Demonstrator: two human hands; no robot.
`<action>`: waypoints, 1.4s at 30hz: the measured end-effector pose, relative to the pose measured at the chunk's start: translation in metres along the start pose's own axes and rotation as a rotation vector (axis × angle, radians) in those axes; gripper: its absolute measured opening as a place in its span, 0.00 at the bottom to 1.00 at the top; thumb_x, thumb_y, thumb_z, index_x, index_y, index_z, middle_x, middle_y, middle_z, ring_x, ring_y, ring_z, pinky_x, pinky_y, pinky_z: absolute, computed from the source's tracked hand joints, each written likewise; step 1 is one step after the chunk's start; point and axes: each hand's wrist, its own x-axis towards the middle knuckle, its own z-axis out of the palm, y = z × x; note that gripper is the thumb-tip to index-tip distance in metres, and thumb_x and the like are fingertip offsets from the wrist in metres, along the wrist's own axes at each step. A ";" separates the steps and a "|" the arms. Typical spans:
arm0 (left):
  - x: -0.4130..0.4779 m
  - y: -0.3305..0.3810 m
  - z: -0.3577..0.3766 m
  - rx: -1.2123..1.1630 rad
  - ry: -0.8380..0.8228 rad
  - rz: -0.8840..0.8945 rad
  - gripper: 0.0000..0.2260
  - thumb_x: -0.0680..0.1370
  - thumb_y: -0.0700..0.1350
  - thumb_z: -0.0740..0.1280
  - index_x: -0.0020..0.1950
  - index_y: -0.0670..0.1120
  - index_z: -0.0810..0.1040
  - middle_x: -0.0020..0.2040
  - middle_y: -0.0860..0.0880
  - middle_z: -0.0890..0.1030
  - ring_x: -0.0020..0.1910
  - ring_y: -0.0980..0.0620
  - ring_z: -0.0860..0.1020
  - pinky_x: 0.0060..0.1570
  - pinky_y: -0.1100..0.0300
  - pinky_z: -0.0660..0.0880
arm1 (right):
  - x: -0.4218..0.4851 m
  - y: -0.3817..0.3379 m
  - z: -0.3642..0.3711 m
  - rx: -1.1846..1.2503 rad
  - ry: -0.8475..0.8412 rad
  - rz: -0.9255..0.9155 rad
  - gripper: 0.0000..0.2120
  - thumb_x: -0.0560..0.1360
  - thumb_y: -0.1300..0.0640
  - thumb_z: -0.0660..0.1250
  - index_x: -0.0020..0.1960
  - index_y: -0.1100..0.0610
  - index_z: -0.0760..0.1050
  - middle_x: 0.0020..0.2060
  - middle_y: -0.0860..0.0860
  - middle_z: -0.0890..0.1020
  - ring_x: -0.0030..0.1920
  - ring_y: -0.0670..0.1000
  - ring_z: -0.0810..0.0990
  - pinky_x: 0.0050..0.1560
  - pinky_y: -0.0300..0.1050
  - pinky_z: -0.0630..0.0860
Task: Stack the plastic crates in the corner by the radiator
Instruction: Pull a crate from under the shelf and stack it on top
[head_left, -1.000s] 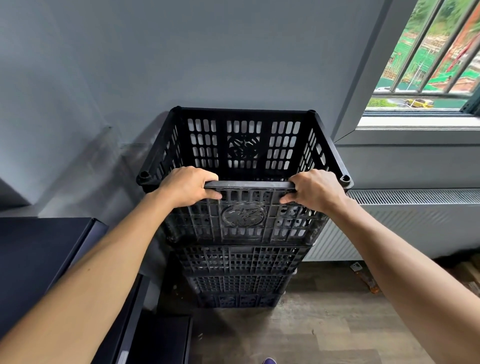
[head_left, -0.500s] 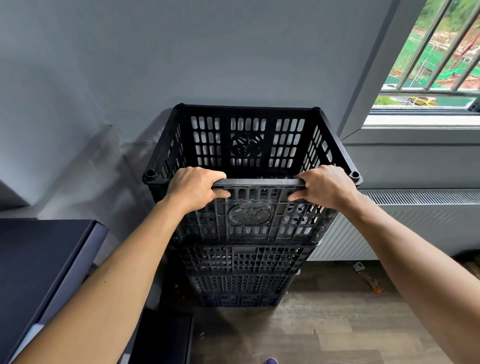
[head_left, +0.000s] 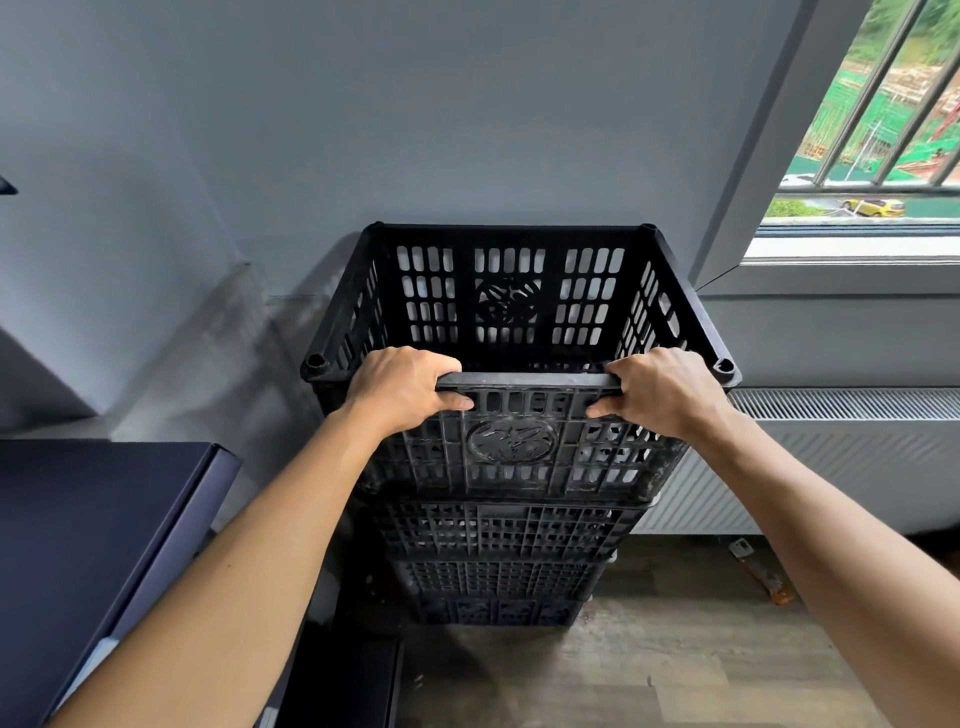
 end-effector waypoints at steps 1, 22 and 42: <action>0.000 0.000 0.000 -0.001 -0.001 -0.002 0.20 0.71 0.68 0.66 0.59 0.61 0.79 0.29 0.57 0.77 0.37 0.54 0.77 0.53 0.53 0.75 | 0.000 0.000 0.000 -0.002 0.001 -0.002 0.26 0.66 0.29 0.66 0.46 0.51 0.78 0.28 0.46 0.78 0.29 0.48 0.79 0.33 0.45 0.79; -0.003 0.004 0.000 0.099 0.038 0.020 0.17 0.73 0.67 0.65 0.54 0.58 0.78 0.33 0.57 0.74 0.37 0.53 0.74 0.42 0.56 0.70 | -0.002 0.000 0.008 -0.001 0.073 0.021 0.21 0.70 0.31 0.66 0.42 0.50 0.75 0.29 0.45 0.78 0.31 0.50 0.79 0.36 0.44 0.77; -0.032 0.006 0.018 -0.058 0.285 0.011 0.16 0.77 0.57 0.67 0.63 0.55 0.76 0.55 0.56 0.79 0.54 0.52 0.75 0.59 0.53 0.65 | -0.022 -0.004 0.013 0.016 0.227 -0.031 0.21 0.73 0.34 0.63 0.56 0.49 0.74 0.46 0.47 0.81 0.48 0.51 0.80 0.51 0.49 0.72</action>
